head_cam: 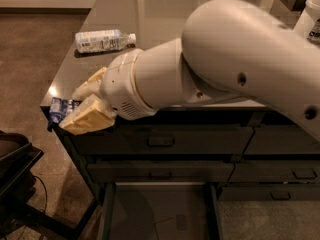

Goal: Place rxbar blueberry into bottom drawer

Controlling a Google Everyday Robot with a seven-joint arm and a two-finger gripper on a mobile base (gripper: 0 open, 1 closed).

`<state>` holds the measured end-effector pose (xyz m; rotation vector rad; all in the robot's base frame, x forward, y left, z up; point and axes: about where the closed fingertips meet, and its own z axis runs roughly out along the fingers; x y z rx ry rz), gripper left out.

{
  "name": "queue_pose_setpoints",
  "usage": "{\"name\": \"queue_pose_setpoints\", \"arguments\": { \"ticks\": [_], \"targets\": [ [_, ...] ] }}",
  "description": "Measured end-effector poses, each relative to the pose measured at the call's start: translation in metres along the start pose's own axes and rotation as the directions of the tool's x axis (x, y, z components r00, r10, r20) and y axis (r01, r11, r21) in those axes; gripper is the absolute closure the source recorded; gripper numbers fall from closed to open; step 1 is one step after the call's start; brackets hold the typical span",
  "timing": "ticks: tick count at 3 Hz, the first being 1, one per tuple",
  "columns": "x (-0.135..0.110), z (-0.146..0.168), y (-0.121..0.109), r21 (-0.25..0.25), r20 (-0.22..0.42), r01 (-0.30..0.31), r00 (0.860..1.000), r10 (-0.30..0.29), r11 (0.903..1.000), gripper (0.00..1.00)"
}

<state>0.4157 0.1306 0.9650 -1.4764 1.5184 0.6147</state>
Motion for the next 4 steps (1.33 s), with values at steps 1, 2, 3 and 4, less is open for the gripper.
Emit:
{"name": "queue_pose_setpoints", "arguments": {
  "ticks": [1,2,3,4],
  "targets": [
    [0.018,0.011,0.015,0.005,0.01,-0.036,0.999,0.035,0.9994,1.0],
    [0.075,0.022,0.051,0.031,0.028,-0.126,0.992,0.125,0.9915,1.0],
    [0.138,0.031,0.087,0.051,0.068,-0.25,0.967,0.247,0.9669,1.0],
    [0.164,0.016,0.093,0.095,0.06,-0.25,0.968,0.245,0.9636,1.0]
  ]
}}
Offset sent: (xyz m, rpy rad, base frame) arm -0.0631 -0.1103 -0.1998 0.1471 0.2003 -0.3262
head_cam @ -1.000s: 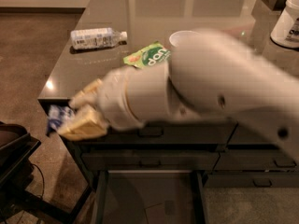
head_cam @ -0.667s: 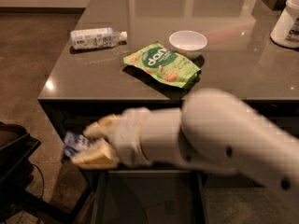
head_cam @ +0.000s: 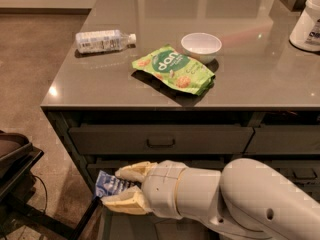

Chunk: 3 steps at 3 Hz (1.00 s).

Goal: Place rxbar blueberry into bottom drawer

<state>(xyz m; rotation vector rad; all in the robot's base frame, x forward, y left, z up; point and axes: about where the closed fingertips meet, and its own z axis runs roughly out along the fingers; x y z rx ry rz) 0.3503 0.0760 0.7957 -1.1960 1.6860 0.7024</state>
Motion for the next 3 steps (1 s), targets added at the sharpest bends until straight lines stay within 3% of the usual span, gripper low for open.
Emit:
{"name": "queue_pose_setpoints", "arguments": {
  "ticks": [1,2,3],
  "targets": [
    [-0.001,0.0,-0.001,0.002,0.0,0.003,1.0,-0.003,1.0,1.0],
    [0.02,-0.009,-0.013,0.029,-0.016,-0.025,1.0,0.025,0.9993,1.0],
    [0.078,-0.026,-0.029,0.049,0.002,-0.104,0.995,0.104,0.9934,1.0]
  ]
}}
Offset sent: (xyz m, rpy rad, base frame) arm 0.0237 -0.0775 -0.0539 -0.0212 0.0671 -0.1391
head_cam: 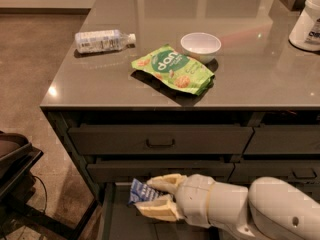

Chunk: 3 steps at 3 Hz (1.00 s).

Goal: Place rxbar blueberry into bottom drawer

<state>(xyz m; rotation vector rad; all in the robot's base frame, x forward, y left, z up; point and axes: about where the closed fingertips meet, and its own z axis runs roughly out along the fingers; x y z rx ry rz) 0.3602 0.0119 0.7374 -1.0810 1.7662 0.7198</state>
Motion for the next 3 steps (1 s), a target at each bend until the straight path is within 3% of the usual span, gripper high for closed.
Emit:
{"name": "queue_pose_setpoints", "arguments": {
  "ticks": [1,2,3],
  "targets": [
    [0.065,-0.001,-0.015,-0.017,0.051,-0.141,0.989,0.141,0.9899,1.0],
    [0.064,0.001,-0.017,-0.017,0.058,-0.123,0.991,0.124,0.9923,1.0],
    [0.101,0.0,-0.045,0.016,0.06,-0.173,0.983,0.172,0.9848,1.0]
  ]
}}
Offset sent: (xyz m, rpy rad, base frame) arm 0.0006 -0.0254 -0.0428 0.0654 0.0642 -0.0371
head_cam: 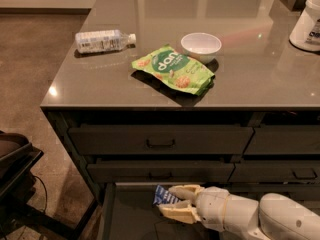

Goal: Place rxbar blueberry into bottom drawer

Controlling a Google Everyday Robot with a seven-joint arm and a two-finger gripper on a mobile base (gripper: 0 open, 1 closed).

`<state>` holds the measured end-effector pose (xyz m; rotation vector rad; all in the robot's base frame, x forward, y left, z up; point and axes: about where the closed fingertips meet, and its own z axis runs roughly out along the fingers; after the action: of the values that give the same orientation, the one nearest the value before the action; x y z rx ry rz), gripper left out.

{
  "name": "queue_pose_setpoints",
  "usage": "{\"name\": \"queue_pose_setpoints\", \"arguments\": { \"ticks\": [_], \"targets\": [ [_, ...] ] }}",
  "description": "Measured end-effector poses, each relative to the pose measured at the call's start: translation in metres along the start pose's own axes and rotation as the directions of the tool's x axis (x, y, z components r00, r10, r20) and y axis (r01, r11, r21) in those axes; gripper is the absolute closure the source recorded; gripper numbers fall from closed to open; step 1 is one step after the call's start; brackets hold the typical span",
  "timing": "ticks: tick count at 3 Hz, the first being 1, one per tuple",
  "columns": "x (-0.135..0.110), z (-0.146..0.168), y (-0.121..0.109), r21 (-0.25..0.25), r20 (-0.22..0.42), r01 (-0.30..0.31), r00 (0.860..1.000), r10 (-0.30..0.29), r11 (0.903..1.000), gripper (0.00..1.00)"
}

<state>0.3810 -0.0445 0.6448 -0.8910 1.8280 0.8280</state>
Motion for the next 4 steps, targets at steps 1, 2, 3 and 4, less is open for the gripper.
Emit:
{"name": "queue_pose_setpoints", "arguments": {
  "ticks": [1,2,3,4],
  "targets": [
    [0.059,0.001,-0.033,0.065,0.011,-0.15,0.989,0.15,0.9865,1.0],
    [0.115,0.009,-0.063,0.181,-0.038,-0.269,0.959,0.28,0.9461,1.0],
    [0.115,0.009,-0.063,0.18,-0.038,-0.269,0.959,0.28,0.9461,1.0],
    [0.14,0.032,-0.061,0.186,-0.068,-0.302,0.945,0.319,0.9349,1.0]
  ]
}}
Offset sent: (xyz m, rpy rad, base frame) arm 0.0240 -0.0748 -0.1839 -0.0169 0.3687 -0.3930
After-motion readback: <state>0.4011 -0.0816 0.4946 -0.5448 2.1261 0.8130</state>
